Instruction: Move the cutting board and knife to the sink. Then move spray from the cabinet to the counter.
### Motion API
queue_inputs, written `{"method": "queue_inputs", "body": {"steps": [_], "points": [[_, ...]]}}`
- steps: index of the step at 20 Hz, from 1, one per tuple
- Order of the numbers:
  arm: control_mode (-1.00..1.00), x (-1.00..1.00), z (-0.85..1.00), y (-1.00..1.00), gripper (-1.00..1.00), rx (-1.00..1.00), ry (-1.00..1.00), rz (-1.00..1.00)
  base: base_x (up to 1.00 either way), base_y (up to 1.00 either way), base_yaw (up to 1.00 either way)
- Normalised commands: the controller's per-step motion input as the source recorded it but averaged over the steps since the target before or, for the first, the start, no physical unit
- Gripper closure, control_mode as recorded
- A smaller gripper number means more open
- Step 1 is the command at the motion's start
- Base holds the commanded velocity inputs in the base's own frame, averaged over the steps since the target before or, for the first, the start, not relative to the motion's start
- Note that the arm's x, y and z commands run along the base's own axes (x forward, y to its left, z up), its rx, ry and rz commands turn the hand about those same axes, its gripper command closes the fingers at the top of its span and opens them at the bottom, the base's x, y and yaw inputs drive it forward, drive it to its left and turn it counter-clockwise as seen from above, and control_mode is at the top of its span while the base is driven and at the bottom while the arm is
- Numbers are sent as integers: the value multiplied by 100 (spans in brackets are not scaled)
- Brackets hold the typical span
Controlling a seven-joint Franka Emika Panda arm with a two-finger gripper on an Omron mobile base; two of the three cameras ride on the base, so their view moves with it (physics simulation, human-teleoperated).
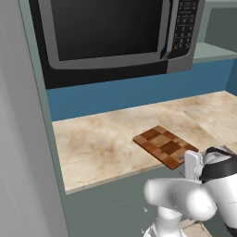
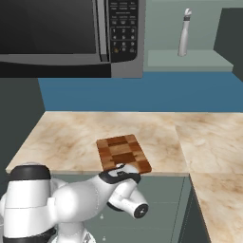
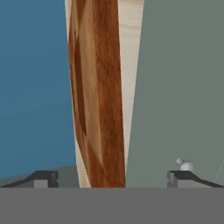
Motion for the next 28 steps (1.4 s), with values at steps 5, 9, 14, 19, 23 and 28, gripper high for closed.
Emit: {"method": "queue_inputs", "body": {"steps": [5,9,14,19,23,28], "points": [[-100,21,-9,0,-100,0,0,0,0,0,0],[-100,16,0,0,-100,0,0,0,0,0,0],[-100,11,0,0,-100,0,0,0,0,0,0],[-100,7,-1,0,100,0,0,0,0,0,0],[-100,12,-5,8,100,0,0,0,0,0,0],[-100,13,-5,14,100,0,0,0,0,0,0]]}}
